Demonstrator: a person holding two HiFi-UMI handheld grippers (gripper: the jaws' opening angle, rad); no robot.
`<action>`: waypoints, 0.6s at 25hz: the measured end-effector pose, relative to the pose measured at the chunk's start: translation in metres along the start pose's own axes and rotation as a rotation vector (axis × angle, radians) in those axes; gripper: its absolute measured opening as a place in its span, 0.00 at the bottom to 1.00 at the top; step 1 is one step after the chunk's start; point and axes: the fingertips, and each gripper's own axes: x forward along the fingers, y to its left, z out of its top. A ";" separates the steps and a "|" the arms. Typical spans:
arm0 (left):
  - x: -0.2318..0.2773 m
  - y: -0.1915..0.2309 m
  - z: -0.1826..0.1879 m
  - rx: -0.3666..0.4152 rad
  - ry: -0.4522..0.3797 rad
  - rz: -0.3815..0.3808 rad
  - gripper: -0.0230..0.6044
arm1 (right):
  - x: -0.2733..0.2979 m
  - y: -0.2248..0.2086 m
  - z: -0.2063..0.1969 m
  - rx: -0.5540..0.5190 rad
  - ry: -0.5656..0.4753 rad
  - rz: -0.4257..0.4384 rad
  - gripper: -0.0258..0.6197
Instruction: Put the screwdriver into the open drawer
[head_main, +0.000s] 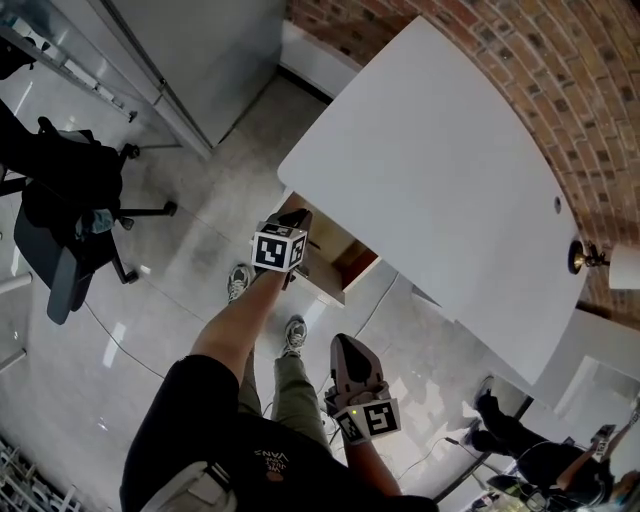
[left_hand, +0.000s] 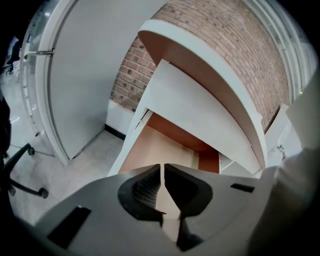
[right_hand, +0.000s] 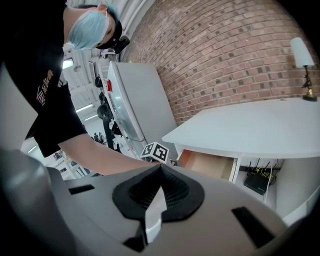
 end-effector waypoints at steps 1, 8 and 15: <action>-0.005 -0.003 0.002 0.005 -0.005 0.000 0.08 | -0.002 0.002 0.002 0.001 -0.003 0.004 0.03; -0.042 -0.026 0.015 0.030 -0.045 -0.008 0.05 | -0.016 0.013 0.017 -0.046 -0.037 0.043 0.03; -0.083 -0.062 0.035 0.067 -0.125 -0.040 0.05 | -0.033 0.020 0.031 -0.091 -0.065 0.075 0.03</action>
